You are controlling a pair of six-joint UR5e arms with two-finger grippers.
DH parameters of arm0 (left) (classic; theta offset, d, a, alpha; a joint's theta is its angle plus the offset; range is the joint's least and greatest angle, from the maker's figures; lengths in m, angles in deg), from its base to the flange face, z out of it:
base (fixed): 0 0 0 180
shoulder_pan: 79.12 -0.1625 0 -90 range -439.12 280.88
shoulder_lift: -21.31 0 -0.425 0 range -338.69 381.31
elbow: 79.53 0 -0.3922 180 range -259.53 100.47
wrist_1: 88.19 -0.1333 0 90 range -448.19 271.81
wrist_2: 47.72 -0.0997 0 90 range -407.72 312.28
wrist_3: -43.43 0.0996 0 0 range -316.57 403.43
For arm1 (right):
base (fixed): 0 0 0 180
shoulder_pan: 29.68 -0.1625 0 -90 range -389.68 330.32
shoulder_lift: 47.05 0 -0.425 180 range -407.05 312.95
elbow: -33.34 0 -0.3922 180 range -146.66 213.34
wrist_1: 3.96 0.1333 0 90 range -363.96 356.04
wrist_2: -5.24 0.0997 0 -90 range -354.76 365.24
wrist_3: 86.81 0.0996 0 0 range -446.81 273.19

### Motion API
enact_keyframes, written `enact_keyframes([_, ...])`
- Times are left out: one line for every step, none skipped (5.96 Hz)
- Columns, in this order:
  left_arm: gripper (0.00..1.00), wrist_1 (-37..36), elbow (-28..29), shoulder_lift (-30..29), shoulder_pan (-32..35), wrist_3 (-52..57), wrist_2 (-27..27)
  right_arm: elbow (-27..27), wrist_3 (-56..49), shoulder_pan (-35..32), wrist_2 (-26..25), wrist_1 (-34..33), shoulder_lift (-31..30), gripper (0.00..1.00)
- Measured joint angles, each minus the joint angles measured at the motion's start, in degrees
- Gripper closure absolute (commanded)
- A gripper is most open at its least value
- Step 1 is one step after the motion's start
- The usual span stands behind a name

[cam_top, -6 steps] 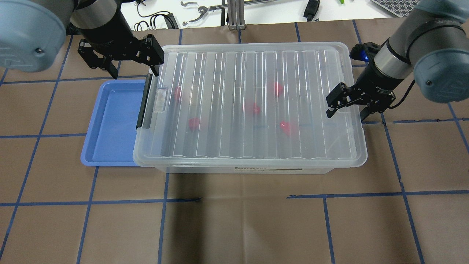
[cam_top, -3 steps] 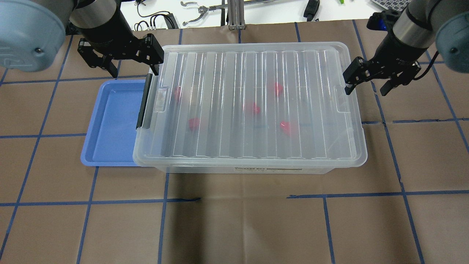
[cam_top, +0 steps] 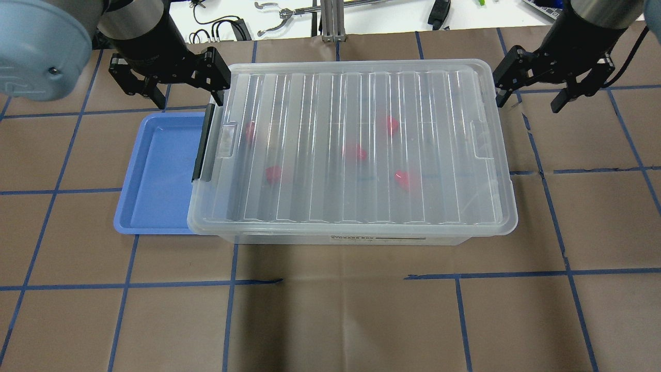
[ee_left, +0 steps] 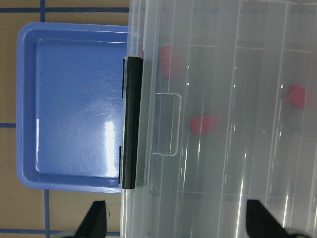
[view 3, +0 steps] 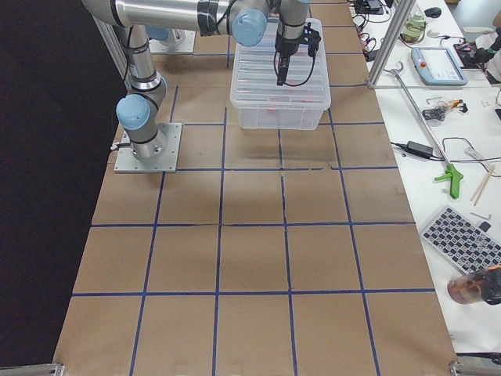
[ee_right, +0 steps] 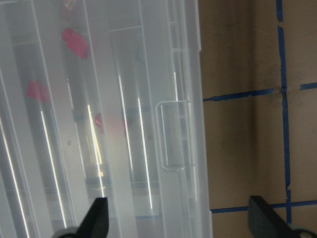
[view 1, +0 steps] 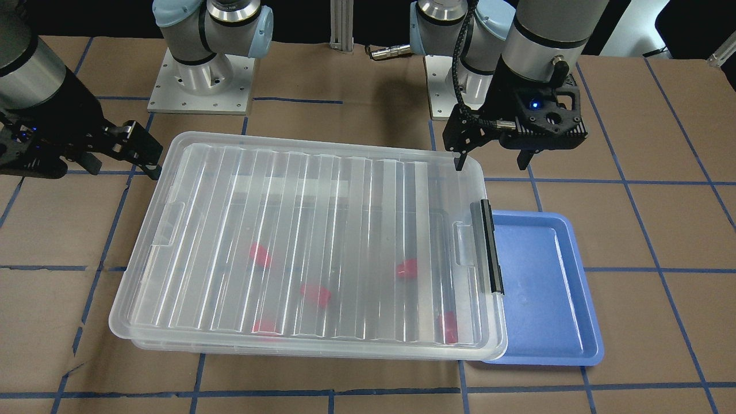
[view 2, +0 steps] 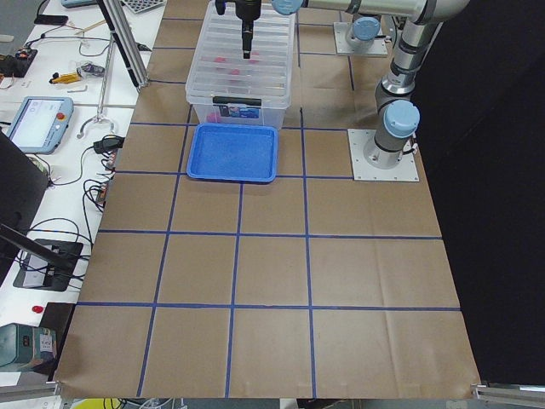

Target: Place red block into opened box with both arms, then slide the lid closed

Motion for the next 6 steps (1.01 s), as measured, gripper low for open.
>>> enact_keyframes([0.02,-0.04,-0.01,0.0,0.0,0.0,0.04,2.23,3.0,-2.55,-1.01,0.36,0.96,0.0])
enact_keyframes([0.02,-0.08,0.01,0.0,0.01,0.0,0.08,4.21,5.05,-4.28,-2.44,1.06,1.78,0.0])
enact_keyframes([0.02,-0.1,0.05,0.0,0.01,0.0,0.12,5.18,6.76,-5.43,-3.07,1.81,2.13,0.0])
enact_keyframes([0.02,-0.13,0.04,0.0,0.01,0.0,0.14,5.45,7.5,-6.48,-3.76,2.16,2.25,0.0])
enact_keyframes([0.02,-0.2,0.01,-0.02,0.01,0.0,0.14,5.51,7.7,-7.14,-4.4,2.18,2.4,0.0])
enact_keyframes([0.02,-0.22,0.02,-0.06,0.01,0.0,0.14,5.54,7.7,-7.33,-4.61,2.09,2.53,0.0])
